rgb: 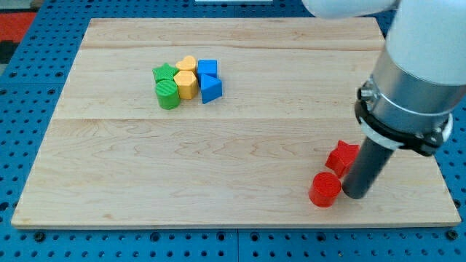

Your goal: Push the red circle left a bit and up

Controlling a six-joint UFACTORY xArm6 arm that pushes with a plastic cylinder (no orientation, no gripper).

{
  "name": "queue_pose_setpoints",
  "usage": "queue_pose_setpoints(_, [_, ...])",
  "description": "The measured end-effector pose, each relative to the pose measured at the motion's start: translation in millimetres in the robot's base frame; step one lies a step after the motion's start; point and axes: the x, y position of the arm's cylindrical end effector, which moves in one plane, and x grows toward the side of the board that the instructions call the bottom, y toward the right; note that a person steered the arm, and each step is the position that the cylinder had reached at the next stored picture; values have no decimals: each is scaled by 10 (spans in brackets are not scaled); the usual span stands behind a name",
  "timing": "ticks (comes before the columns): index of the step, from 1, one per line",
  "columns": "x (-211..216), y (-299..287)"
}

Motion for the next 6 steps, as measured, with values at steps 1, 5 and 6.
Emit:
queue_pose_setpoints(1, [216, -99])
queue_pose_setpoints(5, [-170, -847])
queue_pose_setpoints(6, [-425, -1058])
